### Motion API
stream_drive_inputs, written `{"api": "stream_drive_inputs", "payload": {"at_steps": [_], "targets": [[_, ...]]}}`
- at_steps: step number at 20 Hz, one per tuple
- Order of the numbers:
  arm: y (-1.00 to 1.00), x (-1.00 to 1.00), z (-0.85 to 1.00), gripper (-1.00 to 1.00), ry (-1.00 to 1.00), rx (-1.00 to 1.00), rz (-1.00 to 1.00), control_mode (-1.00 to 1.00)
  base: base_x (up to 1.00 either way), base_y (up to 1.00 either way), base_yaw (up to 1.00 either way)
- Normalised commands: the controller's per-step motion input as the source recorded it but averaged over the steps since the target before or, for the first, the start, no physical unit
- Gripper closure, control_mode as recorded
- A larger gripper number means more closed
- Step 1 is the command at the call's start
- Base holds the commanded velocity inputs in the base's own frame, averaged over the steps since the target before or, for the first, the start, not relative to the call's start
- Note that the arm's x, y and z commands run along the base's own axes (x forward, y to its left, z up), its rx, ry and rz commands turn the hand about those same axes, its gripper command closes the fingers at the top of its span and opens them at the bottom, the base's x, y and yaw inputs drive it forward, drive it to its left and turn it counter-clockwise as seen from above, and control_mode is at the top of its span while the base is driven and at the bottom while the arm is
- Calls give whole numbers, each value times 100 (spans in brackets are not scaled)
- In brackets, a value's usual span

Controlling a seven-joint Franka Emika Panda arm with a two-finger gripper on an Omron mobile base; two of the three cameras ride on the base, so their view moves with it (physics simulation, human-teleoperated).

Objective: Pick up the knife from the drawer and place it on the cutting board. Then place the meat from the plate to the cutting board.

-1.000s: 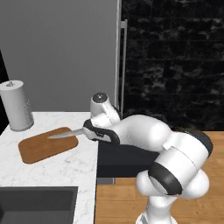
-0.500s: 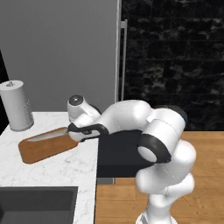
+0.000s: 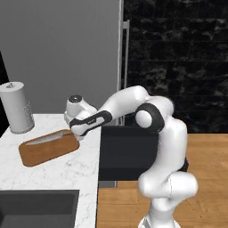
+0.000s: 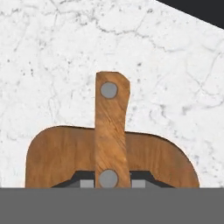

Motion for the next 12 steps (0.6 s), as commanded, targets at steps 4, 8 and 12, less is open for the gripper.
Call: {"api": "stream_drive_inputs", "payload": {"at_steps": [4,8,12], "targets": [[78,49,-19,-100,1,0,-1,-100,0,0,0],[5,-5,4,-100,-3,0,-6,-100,0,0,0],[-57,-60,23,-100,-17,6,-8,-100,0,0,0]]}}
